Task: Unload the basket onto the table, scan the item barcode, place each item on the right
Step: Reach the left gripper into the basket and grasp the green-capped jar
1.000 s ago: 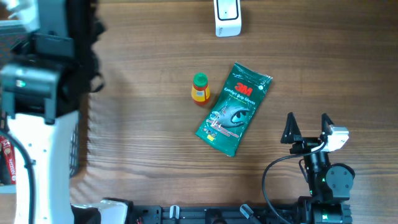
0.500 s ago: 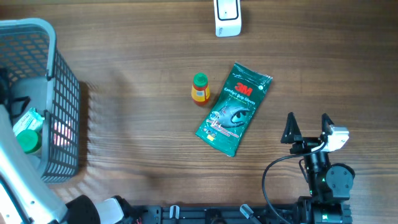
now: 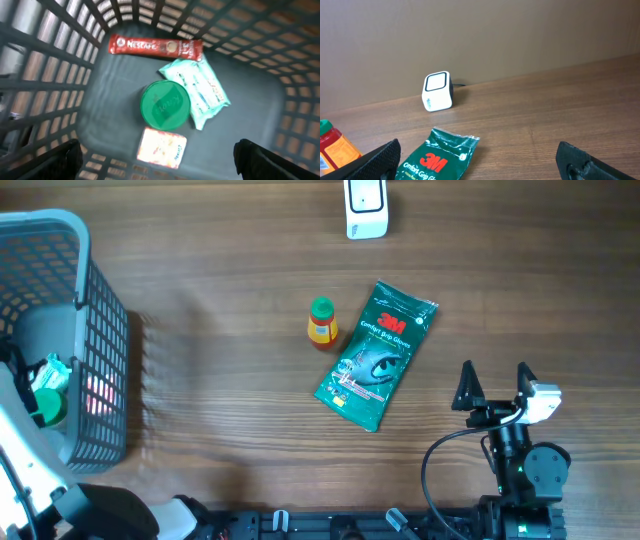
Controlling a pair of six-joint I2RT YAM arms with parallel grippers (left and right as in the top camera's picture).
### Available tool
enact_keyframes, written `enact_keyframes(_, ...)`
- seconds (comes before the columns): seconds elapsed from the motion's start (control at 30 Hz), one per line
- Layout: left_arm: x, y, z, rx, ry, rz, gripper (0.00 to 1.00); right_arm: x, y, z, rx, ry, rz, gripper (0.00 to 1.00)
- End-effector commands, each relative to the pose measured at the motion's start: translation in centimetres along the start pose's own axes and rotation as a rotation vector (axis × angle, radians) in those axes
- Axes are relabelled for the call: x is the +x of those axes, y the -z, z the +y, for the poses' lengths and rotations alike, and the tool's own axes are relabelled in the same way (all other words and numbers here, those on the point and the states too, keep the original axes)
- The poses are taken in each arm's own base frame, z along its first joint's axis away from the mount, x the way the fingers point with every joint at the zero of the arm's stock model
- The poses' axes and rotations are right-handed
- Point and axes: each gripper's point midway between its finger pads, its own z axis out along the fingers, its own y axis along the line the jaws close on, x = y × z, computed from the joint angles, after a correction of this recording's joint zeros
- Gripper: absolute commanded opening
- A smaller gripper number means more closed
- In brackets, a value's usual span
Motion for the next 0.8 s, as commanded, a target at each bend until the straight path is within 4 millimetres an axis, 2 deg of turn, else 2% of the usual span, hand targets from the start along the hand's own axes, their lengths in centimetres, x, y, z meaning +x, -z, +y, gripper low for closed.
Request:
enact_keyframes(0.0,0.6,-2.9,0.5,-0.023,0.041,0.028,1.0,0.0,0.0,-0.2,0.01,0.001,-0.003,1.0)
enact_keyframes(0.13,0.8,-5.1,-0.1,0.009,0.012,0.047,1.0,0.0,0.0,-0.2,0.01,0.001,-0.003,1.0)
enact_keyframes(0.3,1.5,-6.5,-1.3,0.038,-0.083,0.088,1.0,0.0,0.0,-0.2,0.01,0.001,-0.003,1.0)
enact_keyframes(0.43,2.5,-8.2,-1.3,-0.002,-0.098,0.124,1.0,0.0,0.0,-0.2,0.01,0.002,-0.003,1.0)
enact_keyframes(0.6,4.6,-10.2,-0.6,-0.072,-0.123,0.218,1.0,0.0,0.0,-0.2,0.01,0.001,-0.003,1.0)
enact_keyframes(0.77,4.8,-11.4,-0.1,-0.119,-0.144,0.212,1.0,0.0,0.0,-0.2,0.01,0.001,-0.004,1.0)
